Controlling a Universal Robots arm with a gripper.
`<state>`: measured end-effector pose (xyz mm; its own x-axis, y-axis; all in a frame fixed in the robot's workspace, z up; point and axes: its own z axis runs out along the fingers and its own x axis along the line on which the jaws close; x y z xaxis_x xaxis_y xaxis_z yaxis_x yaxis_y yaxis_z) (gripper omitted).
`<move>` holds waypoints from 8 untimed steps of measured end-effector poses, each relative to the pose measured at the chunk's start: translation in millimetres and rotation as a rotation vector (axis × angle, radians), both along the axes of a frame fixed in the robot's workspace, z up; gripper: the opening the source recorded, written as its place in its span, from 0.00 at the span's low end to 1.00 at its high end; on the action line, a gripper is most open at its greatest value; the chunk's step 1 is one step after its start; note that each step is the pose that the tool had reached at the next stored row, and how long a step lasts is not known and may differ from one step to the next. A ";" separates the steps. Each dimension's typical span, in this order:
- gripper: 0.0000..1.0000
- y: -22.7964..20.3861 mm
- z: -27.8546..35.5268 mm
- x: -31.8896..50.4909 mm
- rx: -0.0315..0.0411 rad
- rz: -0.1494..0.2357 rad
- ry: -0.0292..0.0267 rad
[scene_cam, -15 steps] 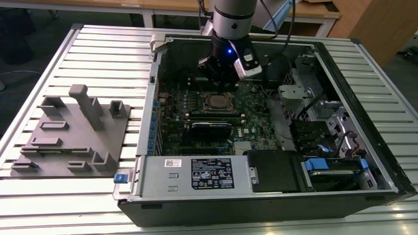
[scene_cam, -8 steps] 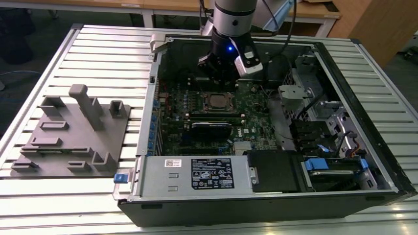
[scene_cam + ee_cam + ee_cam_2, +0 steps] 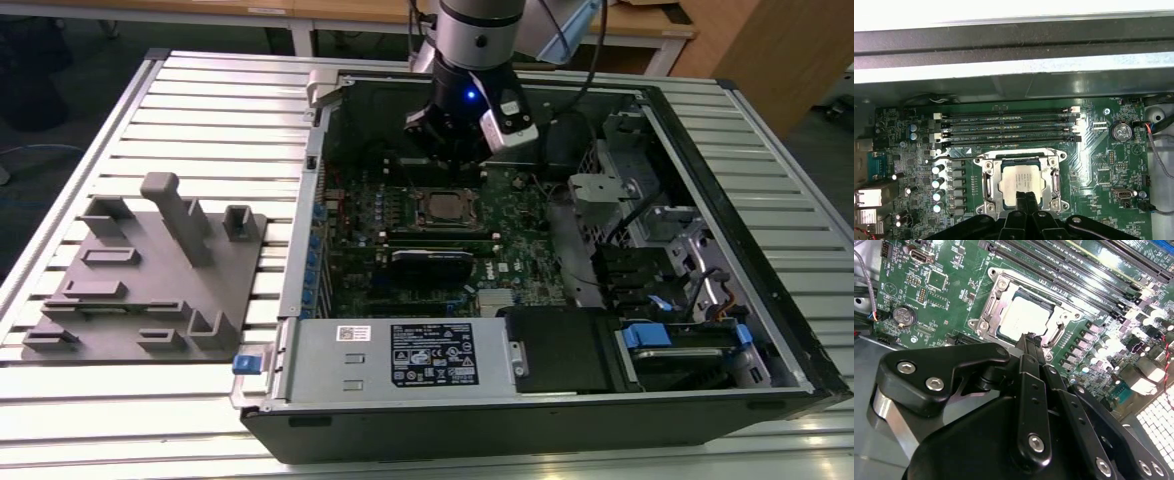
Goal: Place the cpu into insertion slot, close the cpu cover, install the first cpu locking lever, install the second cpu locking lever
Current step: 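Install the first cpu locking lever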
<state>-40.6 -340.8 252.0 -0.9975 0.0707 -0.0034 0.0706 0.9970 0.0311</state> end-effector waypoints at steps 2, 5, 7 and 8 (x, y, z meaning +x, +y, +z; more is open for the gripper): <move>0.11 0.0 0.1 0.0 0.0000 0.000 0.0000; 0.11 0.0 0.1 -1.6 -0.0002 0.000 0.0001; 0.11 -0.1 0.1 -3.8 -0.0001 0.000 0.0001; 0.11 -0.1 0.0 -5.2 -0.0001 0.000 0.0000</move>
